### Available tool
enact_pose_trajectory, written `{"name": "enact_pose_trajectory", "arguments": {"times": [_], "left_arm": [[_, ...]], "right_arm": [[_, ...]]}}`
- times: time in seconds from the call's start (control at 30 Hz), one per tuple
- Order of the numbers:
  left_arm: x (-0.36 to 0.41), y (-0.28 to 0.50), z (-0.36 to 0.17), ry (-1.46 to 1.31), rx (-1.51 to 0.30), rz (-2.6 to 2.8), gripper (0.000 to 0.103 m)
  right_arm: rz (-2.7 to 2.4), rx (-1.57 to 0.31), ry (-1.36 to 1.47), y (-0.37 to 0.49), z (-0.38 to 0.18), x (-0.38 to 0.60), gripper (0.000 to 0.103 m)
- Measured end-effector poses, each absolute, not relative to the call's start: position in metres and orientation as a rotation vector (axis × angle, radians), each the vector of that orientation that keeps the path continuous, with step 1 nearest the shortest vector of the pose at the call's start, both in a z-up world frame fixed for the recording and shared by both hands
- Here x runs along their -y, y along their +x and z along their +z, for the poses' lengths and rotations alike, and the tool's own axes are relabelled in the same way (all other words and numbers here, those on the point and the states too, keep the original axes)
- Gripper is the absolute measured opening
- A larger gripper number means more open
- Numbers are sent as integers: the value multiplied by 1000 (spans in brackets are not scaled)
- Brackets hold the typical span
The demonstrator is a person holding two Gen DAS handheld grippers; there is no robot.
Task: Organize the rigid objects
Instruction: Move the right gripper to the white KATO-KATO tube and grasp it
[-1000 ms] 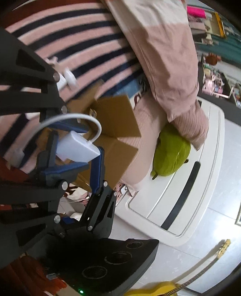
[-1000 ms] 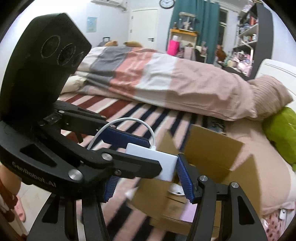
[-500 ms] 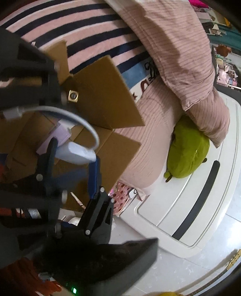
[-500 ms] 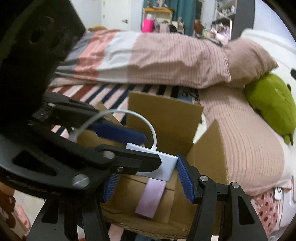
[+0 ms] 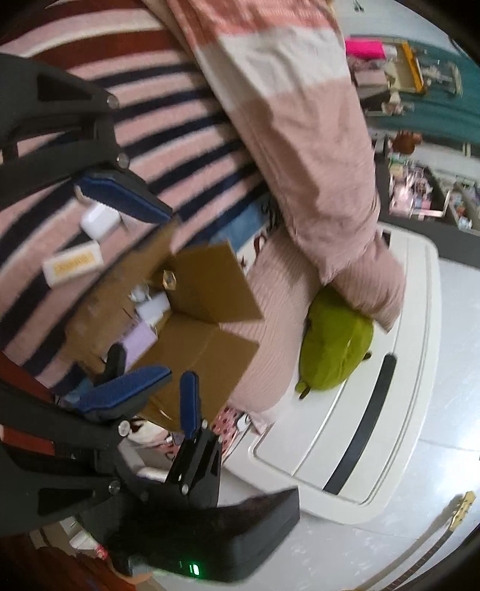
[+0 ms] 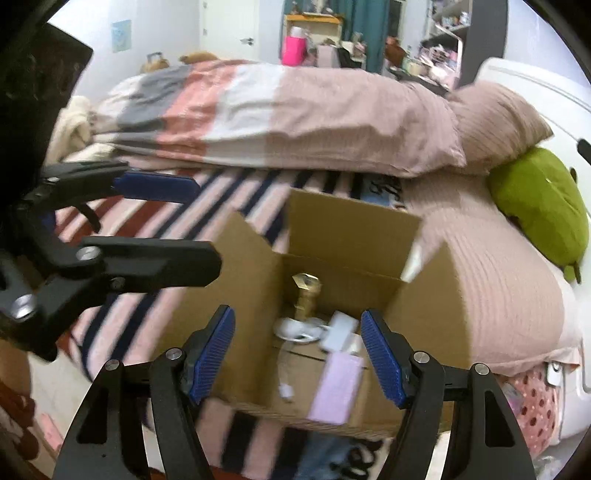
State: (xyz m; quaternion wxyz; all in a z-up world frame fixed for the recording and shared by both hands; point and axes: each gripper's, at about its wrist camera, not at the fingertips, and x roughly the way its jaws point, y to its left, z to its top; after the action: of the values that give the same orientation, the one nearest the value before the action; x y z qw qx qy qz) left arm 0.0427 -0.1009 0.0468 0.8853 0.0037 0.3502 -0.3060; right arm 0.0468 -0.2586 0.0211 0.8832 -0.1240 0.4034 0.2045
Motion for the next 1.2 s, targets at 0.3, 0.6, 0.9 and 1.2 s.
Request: {"name": "enact_pose_trajectory", "arguments": {"times": [0.3, 0.6, 0.9, 1.2], "left_arm": [[-1, 4, 31, -39, -685, -423, 76], [-49, -15, -32, -71, -719, -328, 77], [-51, -16, -70, -85, -754, -354, 77], [-52, -14, -71, -105, -744, -373, 77]], "right_arm": [[651, -785, -286, 3, 27, 165, 68], [688, -988, -254, 14, -44, 114, 68], [365, -1176, -301, 54, -118, 131, 68], [232, -1174, -350, 70, -139, 137, 67]]}}
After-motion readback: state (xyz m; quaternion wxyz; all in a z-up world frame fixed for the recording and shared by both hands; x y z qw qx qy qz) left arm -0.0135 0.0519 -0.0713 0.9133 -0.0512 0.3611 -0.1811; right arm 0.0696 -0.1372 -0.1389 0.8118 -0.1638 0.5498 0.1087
